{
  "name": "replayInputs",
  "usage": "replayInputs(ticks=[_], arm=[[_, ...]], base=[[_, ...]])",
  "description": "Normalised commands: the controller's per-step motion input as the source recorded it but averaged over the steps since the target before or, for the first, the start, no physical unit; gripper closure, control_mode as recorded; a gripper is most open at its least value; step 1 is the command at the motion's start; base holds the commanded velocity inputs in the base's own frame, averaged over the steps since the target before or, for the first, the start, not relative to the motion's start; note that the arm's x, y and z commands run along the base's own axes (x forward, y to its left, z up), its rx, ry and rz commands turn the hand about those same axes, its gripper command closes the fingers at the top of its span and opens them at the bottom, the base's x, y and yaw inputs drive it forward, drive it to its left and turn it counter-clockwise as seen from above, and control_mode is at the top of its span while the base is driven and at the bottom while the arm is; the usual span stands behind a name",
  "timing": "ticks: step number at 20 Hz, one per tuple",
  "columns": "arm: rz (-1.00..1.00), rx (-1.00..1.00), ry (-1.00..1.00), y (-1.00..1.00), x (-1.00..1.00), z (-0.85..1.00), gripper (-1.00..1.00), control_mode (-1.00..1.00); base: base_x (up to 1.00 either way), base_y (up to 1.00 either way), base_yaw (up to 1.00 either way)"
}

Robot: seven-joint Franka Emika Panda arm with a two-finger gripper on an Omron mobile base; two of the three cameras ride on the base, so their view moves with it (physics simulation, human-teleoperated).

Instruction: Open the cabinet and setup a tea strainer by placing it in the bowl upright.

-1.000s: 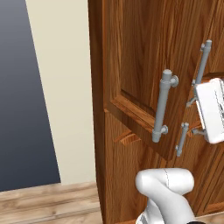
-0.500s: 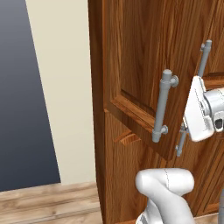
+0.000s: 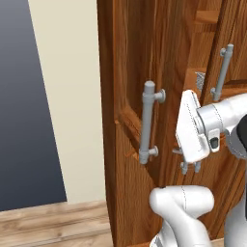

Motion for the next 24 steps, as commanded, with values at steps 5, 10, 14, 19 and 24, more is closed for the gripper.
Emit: replayInputs(ticks=[5,10,14,19,24], arm=[[0.0,0.0,0.03,0.67,0.0,-0.19,-1.0,-1.0],[0.0,0.0,0.02,0.4,0.0,-0.14,-1.0,-1.0],[0.0,-0.01,0.0,0.02,0.0,-0.09,-1.0,-1.0],[0.0,-0.13,-0.04,-0.46,0.02,-0.15,-1.0,-1.0],[0.0,-0.37,-0.08,-0.53,0.01,-0.12,-1.0,-1.0]], base=[[0.0,0.0,0.0],[0.0,0.0,0.0],[0.0,0.0,0.0],[0.0,0.0,0.0],[0.0,0.0,0.0]])
